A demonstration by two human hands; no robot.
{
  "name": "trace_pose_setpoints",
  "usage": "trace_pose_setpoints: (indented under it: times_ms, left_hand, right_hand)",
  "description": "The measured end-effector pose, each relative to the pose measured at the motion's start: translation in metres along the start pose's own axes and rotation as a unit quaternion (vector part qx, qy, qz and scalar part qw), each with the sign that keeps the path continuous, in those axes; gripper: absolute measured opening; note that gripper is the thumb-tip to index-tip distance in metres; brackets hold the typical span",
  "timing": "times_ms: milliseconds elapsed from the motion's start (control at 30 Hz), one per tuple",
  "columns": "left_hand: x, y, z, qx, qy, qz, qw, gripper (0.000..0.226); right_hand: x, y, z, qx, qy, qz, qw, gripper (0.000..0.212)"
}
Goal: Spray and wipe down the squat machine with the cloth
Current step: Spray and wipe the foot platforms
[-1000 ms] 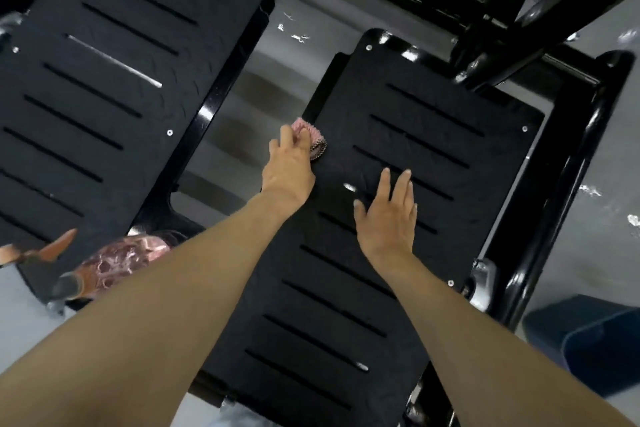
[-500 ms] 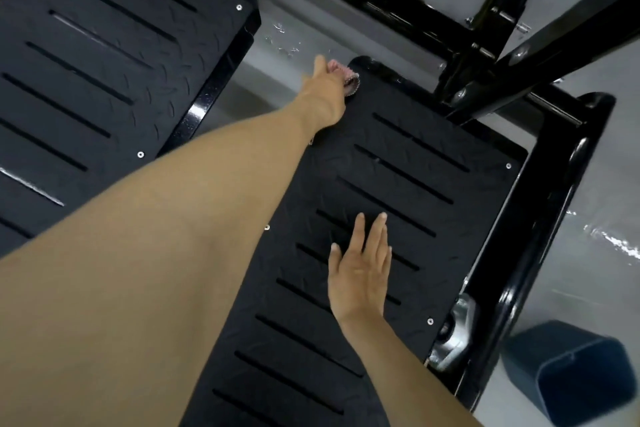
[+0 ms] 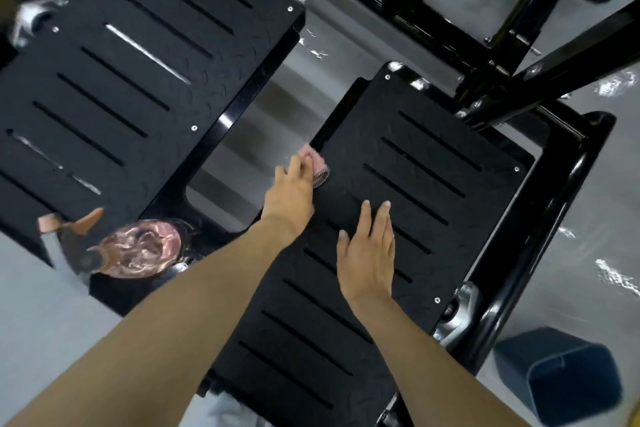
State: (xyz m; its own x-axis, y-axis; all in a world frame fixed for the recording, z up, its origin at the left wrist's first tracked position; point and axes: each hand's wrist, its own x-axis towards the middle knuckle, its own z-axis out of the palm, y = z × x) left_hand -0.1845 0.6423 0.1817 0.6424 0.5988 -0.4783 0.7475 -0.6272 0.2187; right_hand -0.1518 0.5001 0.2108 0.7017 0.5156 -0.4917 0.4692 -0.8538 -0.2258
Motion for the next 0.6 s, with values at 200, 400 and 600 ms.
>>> trace_pose_setpoints:
  times_ms: [200, 400, 600]
  left_hand:
    - [-0.084, -0.048, 0.030, -0.001, -0.027, -0.035, 0.999, 0.074]
    - [-0.147, -0.108, 0.052, -0.017, -0.051, -0.033, 0.998, 0.076]
    - [-0.177, -0.149, 0.062, -0.009, -0.075, 0.003, 0.997, 0.073]
  right_hand:
    - [-0.039, -0.020, 0.011, -0.029, -0.023, -0.050, 0.998, 0.065]
    - [-0.077, -0.073, 0.041, -0.025, -0.063, -0.124, 0.990, 0.074]
    - [-0.093, -0.145, 0.064, 0.093, -0.122, -0.180, 0.972, 0.092]
